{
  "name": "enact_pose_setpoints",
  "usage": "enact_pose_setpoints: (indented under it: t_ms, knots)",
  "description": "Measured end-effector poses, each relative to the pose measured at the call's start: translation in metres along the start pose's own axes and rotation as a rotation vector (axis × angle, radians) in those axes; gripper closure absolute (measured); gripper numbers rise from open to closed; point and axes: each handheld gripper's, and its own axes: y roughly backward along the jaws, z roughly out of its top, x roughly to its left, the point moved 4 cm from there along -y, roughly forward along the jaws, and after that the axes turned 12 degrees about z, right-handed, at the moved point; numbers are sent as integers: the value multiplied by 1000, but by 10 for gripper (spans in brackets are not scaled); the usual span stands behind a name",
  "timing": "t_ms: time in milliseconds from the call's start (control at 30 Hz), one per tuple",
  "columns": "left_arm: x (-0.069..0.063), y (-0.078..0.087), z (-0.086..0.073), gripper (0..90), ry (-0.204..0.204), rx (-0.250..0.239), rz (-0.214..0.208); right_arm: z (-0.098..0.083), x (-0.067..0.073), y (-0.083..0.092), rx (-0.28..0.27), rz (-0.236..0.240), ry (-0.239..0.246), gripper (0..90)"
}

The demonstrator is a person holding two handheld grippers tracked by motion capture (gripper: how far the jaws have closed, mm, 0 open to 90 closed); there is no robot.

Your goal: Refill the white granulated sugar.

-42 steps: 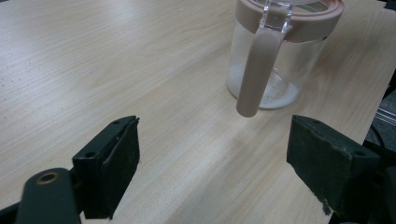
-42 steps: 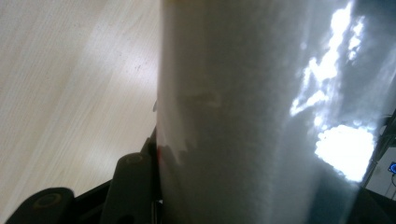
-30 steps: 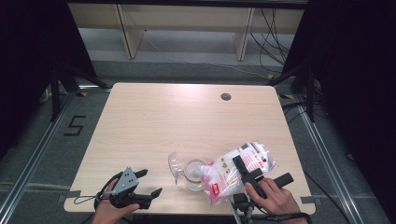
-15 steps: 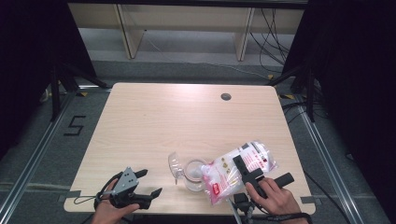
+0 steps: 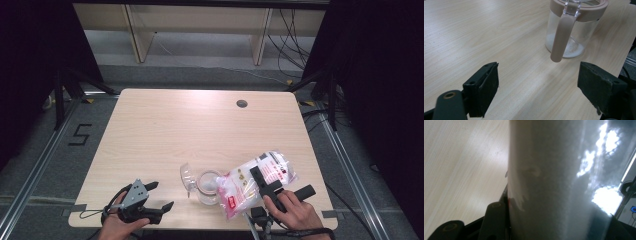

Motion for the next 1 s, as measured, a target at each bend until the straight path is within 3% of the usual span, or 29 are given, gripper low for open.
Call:
enact_pose_setpoints:
  t_ms: [100,200,333,833,867,1000]
  knots:
    - [0,0,0,170,4,1,0,2,-3,0,-17,-3,44,557]
    - [0,0,0,170,-4,2,2,2,0,1,-4,-2,0,557]
    - [0,0,0,170,3,1,0,2,-1,0,-9,4,32,558]
    - [0,0,0,170,2,1,0,1,-1,0,-12,2,18,560]
    - [0,0,0,170,2,1,0,2,-3,0,-18,-2,40,560]
    - [0,0,0,170,2,1,0,1,0,1,-7,4,-1,561]
